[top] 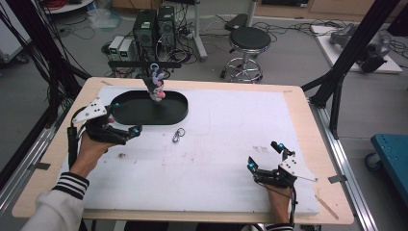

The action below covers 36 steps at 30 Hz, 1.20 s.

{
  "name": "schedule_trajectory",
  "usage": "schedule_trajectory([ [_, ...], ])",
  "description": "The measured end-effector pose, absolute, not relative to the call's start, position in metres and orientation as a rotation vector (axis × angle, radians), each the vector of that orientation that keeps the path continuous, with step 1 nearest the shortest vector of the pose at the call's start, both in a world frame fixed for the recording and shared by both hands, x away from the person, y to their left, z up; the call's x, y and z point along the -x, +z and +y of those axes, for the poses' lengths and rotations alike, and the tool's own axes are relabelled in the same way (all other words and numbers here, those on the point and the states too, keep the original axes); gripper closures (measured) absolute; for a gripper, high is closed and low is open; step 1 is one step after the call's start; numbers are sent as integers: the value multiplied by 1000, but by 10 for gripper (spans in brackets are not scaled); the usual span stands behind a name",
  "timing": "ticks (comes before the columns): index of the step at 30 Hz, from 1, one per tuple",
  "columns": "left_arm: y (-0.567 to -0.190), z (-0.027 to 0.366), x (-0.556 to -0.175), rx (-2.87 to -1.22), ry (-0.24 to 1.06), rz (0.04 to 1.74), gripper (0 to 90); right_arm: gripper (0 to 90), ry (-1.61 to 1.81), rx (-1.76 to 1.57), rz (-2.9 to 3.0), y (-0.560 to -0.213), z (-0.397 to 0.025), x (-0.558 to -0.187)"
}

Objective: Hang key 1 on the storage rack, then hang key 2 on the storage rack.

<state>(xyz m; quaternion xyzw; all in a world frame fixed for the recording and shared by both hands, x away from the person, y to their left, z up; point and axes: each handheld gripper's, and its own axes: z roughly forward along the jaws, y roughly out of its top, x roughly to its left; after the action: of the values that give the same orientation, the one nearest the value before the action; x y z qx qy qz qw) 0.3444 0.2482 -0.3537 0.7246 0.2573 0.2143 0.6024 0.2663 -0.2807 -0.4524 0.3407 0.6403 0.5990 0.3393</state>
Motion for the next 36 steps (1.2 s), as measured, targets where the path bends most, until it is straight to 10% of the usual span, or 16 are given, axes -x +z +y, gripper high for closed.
schedule_trajectory([
  [36, -347, 233, -343, -1769, 420, 486, 18, 6, 1564, -891, 1661, -452, -281, -266],
])
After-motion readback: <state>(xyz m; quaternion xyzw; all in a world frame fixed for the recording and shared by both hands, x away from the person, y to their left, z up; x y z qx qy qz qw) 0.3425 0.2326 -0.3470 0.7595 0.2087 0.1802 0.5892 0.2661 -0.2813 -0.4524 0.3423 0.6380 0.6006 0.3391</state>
